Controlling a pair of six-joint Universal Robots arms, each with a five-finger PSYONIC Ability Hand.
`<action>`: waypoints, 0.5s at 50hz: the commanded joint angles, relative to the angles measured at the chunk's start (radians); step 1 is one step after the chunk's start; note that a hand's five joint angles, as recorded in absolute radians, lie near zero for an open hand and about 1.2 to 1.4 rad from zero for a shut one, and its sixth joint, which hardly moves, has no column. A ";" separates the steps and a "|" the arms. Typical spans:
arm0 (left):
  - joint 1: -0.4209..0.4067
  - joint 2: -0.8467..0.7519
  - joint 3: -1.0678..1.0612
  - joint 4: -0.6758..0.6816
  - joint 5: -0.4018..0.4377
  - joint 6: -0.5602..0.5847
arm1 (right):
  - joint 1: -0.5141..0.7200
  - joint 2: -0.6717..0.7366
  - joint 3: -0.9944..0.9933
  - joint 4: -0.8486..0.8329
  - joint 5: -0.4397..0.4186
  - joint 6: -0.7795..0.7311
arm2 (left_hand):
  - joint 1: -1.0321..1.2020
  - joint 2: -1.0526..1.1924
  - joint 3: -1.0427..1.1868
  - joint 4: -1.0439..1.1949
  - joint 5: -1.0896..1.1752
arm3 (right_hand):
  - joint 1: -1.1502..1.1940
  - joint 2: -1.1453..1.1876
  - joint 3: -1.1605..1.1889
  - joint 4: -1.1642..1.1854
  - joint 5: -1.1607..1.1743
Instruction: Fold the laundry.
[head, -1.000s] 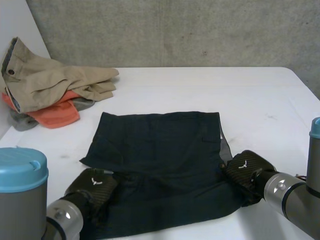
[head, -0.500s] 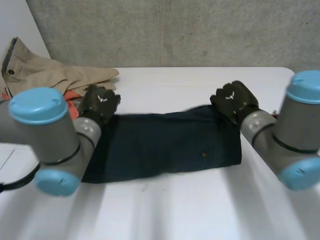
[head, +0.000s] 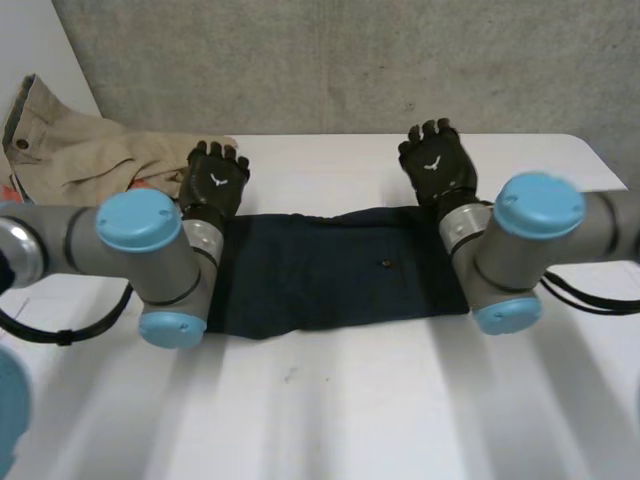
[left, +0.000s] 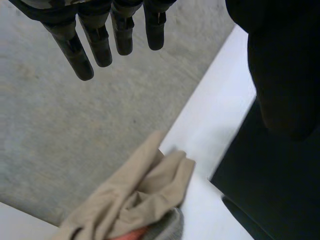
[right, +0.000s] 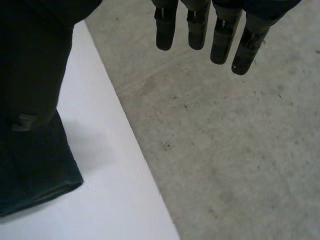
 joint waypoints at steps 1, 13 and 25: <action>-0.009 0.240 -0.196 -0.006 0.009 -0.054 | -0.015 -0.266 0.167 0.368 0.003 0.246 | -0.020 -0.026 -0.032 -0.028 -0.041 | -0.028 -0.048 -0.032 -0.057 -0.067; -0.021 0.351 -0.377 -0.006 0.058 -0.125 | -0.086 -0.258 0.307 0.475 -0.135 0.378 | -0.017 -0.023 -0.029 -0.025 -0.038 | 0.258 0.238 0.254 0.229 0.219; -0.032 0.338 -0.406 -0.003 0.062 -0.127 | -0.086 -0.093 0.249 0.341 -0.100 0.366 | -0.017 -0.023 -0.029 -0.025 -0.038 | 0.672 0.652 0.668 0.643 0.633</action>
